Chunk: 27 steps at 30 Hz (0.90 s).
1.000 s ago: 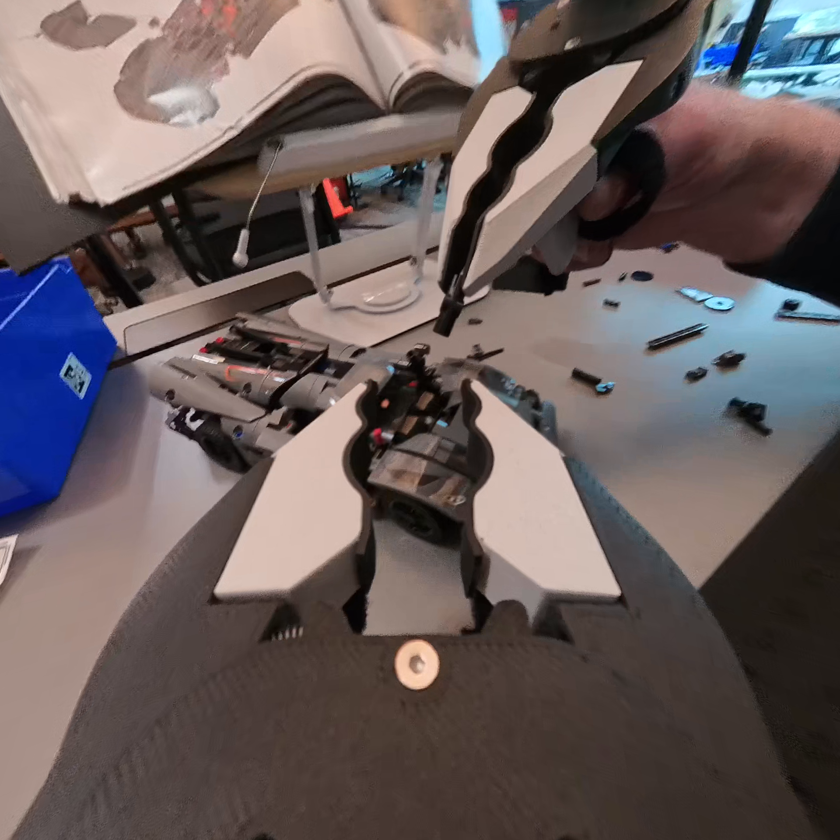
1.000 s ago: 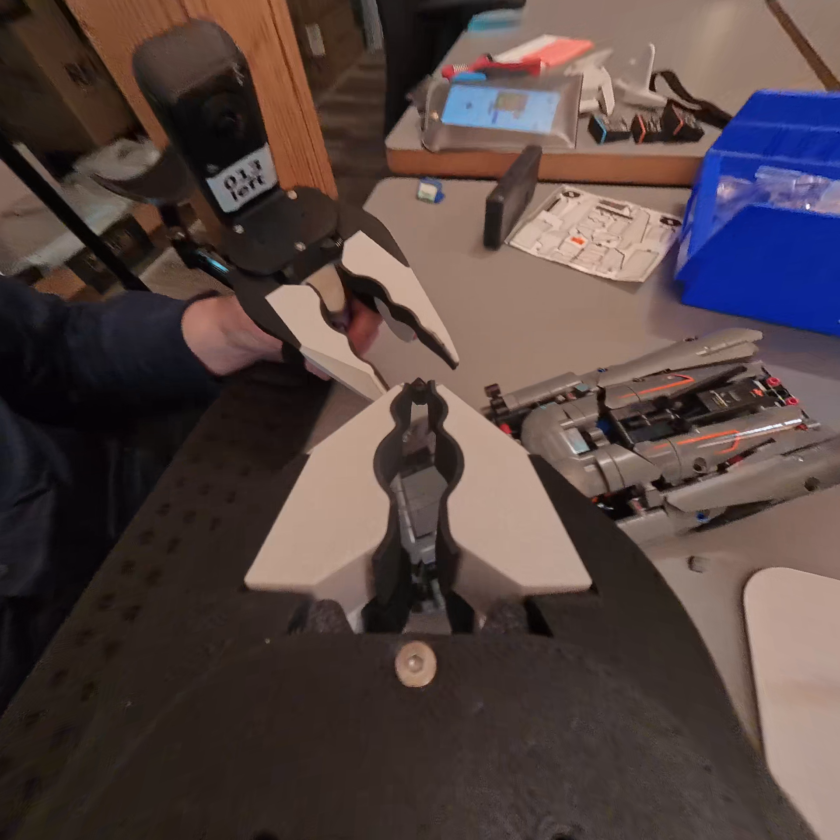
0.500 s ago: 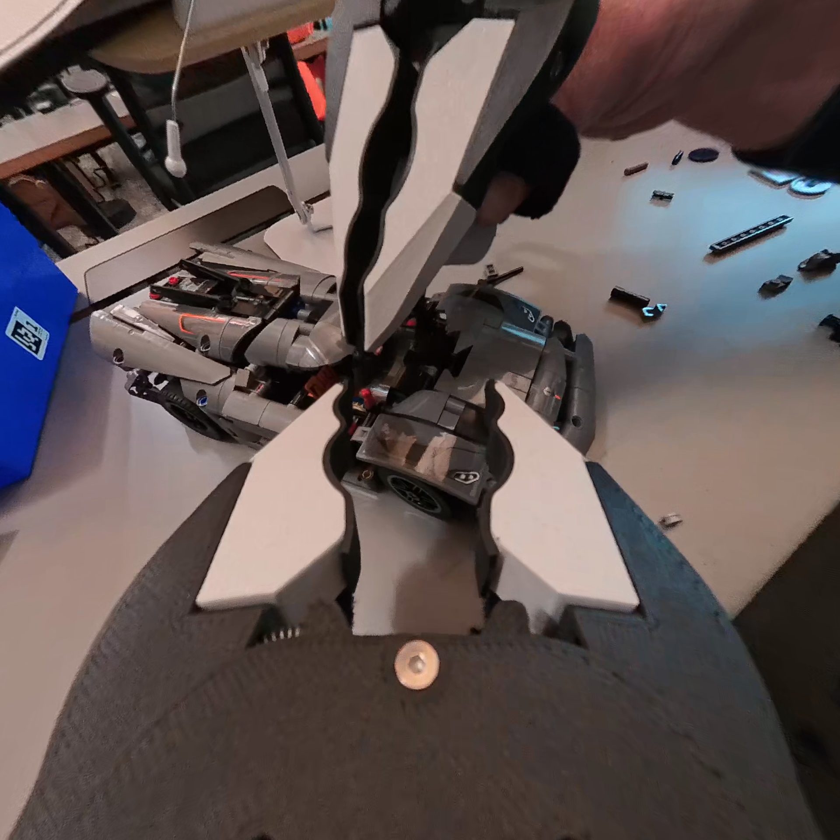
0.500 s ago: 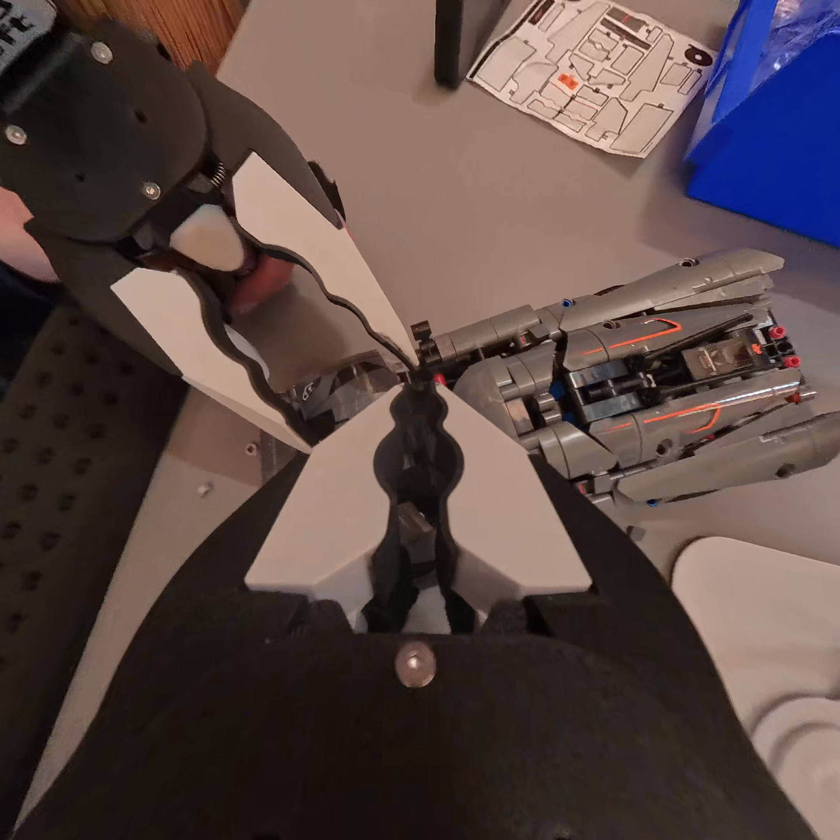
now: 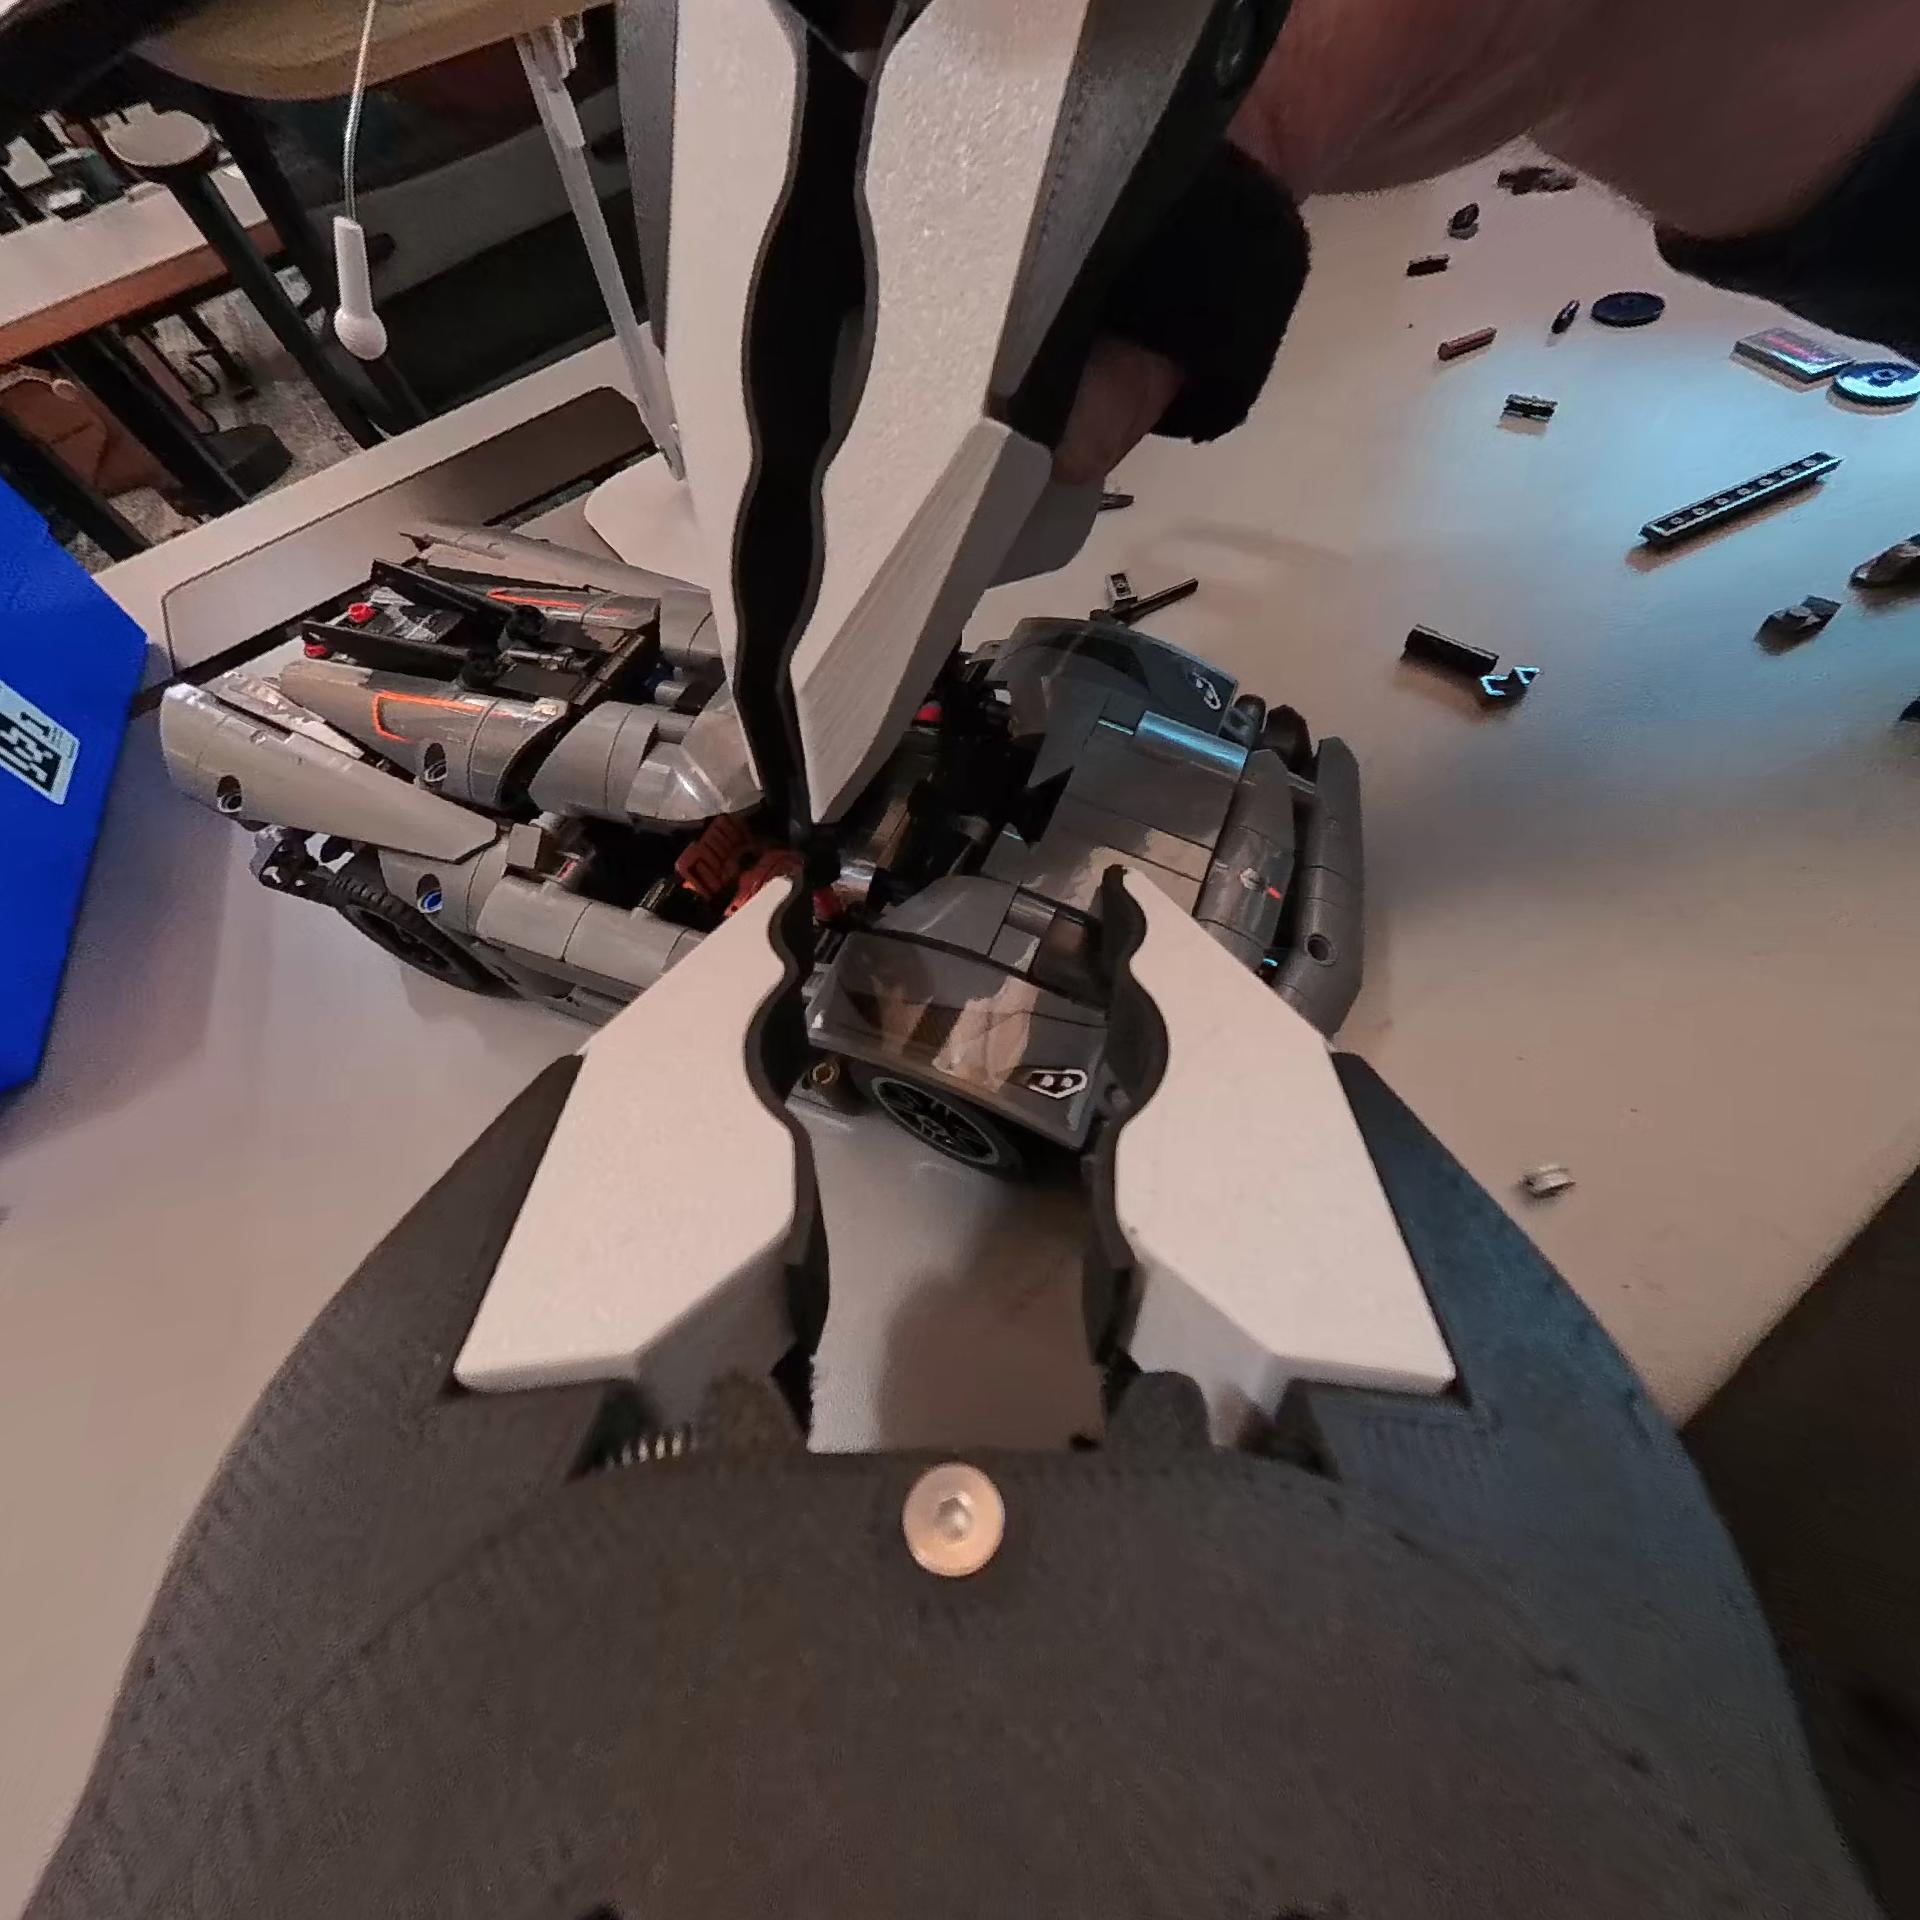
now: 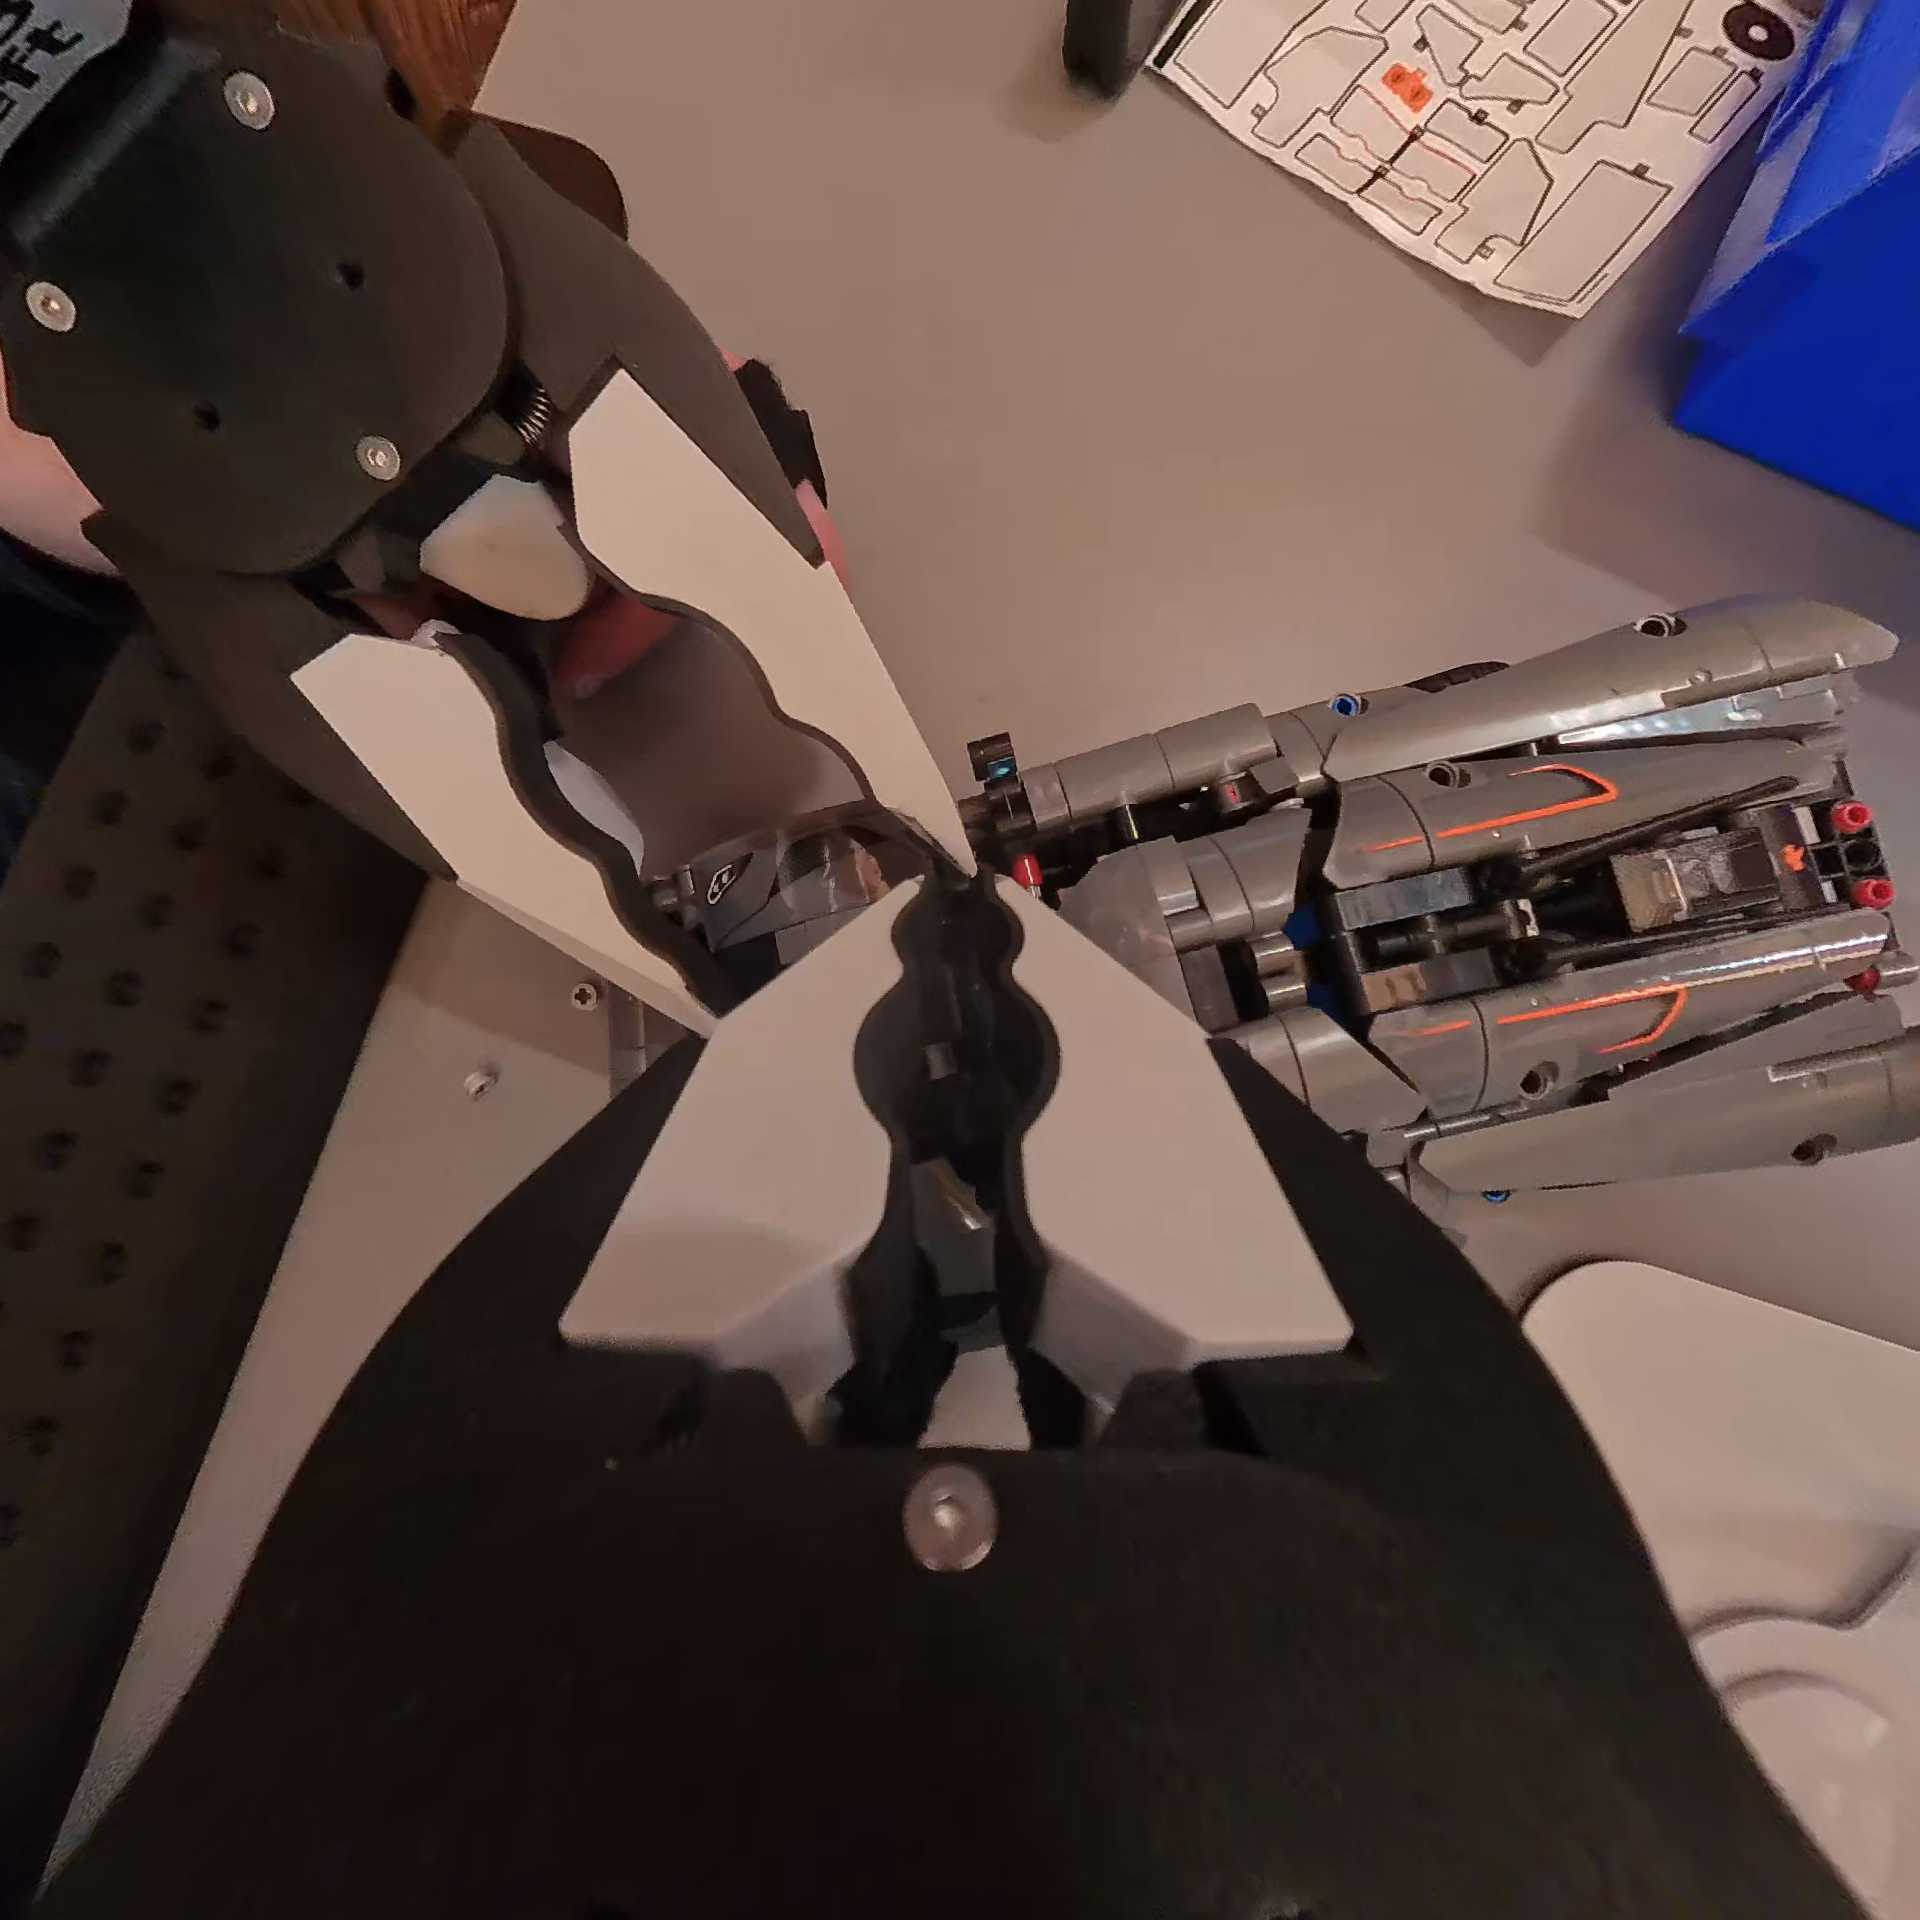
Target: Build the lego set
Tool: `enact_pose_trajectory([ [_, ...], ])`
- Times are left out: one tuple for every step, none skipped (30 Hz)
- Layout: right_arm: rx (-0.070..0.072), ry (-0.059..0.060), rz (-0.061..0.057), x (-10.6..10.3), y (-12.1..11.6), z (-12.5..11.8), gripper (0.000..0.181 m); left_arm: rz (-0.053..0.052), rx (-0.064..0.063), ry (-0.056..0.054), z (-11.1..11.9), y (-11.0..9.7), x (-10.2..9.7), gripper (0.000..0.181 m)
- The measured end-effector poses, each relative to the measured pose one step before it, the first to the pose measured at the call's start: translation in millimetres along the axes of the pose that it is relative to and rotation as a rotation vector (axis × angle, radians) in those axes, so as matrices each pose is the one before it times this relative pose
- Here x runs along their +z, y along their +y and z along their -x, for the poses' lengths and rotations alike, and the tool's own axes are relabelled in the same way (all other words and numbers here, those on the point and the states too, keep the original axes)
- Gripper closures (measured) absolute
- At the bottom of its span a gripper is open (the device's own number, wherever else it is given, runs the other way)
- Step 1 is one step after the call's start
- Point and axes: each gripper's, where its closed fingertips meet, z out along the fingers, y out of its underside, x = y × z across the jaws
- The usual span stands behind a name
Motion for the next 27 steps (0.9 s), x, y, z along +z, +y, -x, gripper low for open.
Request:
enact_pose_trajectory([
  [-0.0028,0.0032,0.0058,0.23,-0.26,-0.45,0.177,-0.0001,-0.0013,-0.0010,0.14,0.01,0.01,0.128],
  [-0.0026,0.0018,0.0024,0.56,-0.70,-0.11,0.177,0.0006,-0.0019,-0.0026,0.43,0.12,-0.03,0.127],
  [0.0010,-0.0009,0.0022,0.70,-0.72,0.08,0.177,0.0011,-0.0011,-0.0022,0.33,0.12,0.02,0.127],
  [0.0033,0.0004,0.0024,0.48,-0.61,-0.33,0.177,0.0004,-0.0030,-0.0004,0.25,0.11,0.00,0.127],
  [0.0029,0.0010,0.0035,0.35,-0.40,-0.51,0.177,0.0008,-0.0043,-0.0005,0.36,0.16,0.08,0.127],
  [0.0022,0.0002,0.0055,0.42,-0.07,-0.24,0.177,0.0012,-0.0037,-0.0025,0.50,0.10,0.00,0.127],
  [-0.0009,0.0017,0.0063,0.28,-0.02,-0.16,0.177,0.0002,-0.0016,-0.0027,0.36,0.05,-0.01,0.127],
  [0.0016,0.0020,0.0053,0.04,-0.11,-0.21,0.177,0.0009,-0.0004,-0.0002,-0.01,0.18,0.07,0.127],
  [0.0064,-0.0008,0.0052,0.06,0.00,-0.19,0.177,0.0002,-0.0016,-0.0010,0.03,-0.01,0.08,0.127],
  [0.0046,-0.0017,0.0039,0.10,-0.12,-0.24,0.177,0.0009,-0.0003,-0.0007,-0.12,0.02,0.10,0.126],
  [0.0027,0.0001,0.0007,0.06,-0.40,-0.74,0.177,0.0005,-0.0003,-0.0012,0.04,-0.03,0.14,0.126],
  [0.0033,0.0006,-0.0009,0.21,-0.51,-0.83,0.177,0.0007,-0.0018,-0.0010,0.30,0.10,0.07,0.125],
  [0.0040,-0.0028,-0.0014,0.51,-0.44,-0.39,0.177,0.0006,-0.0024,-0.0016,0.45,0.10,0.08,0.125],
  [0.0033,-0.0032,-0.0017,0.24,-0.28,-0.26,0.177,0.0005,-0.0006,-0.0015,0.26,0.05,0.06,0.125],
  [0.0039,-0.0010,-0.0009,-0.18,-0.01,-0.41,0.177,0.0007,0.0010,-0.0003,0.00,0.13,0.08,0.124],
  [0.0047,-0.0006,-0.0001,-0.42,0.33,-0.52,0.177,0.0004,0.0011,-0.0009,-0.11,0.06,0.08,0.124],
  [0.0046,-0.0022,-0.0007,-0.42,0.46,-0.21,0.177,0.0004,0.0003,-0.0019,0.28,0.02,0.06,0.123],
  [0.0020,-0.0035,-0.0028,-0.04,0.20,0.12,0.177,0.0006,0.0000,0.0006,-0.09,0.04,0.05,0.123],
  [0.0009,-0.0005,-0.0050,0.02,-0.16,-0.38,0.176,0.0007,-0.0001,0.0012,-0.19,0.11,0.17,0.123],
  [0.0037,-0.0001,-0.0045,0.21,-0.24,-0.55,0.177,-0.0004,-0.0003,-0.0011,0.24,-0.09,-0.09,0.122],
  [0.0051,-0.0036,-0.0030,0.18,-0.14,-0.11,0.176,0.0004,-0.0002,-0.0001,-0.02,0.15,0.01,0.122],
  [0.0037,-0.0037,-0.0020,0.10,0.03,0.15,0.177,0.0004,0.0003,0.0001,0.01,0.02,0.06,0.122],
  [0.0053,-0.0030,-0.0013,-0.12,0.31,-0.16,0.176,0.0001,0.0006,0.0005,-0.12,0.01,-0.02,0.122],
  [0.0080,-0.0037,-0.0012,-0.22,0.39,-0.23,0.177,0.0001,0.0004,-0.0008,0.03,0.05,0.11,0.122],
  [0.0088,-0.0039,-0.0020,-0.45,0.43,-0.39,0.177,-0.0001,0.0003,-0.0009,0.05,-0.03,0.00,0.122],
  [0.0064,-0.0028,-0.0030,-0.30,0.34,-0.58,0.177,0.0006,0.0006,0.0002,-0.08,0.02,0.04,0.122],
  [0.0061,-0.0035,-0.0039,-0.19,0.14,-0.44,0.177,0.0005,0.0011,-0.0007,-0.04,0.10,0.07,0.122],
])
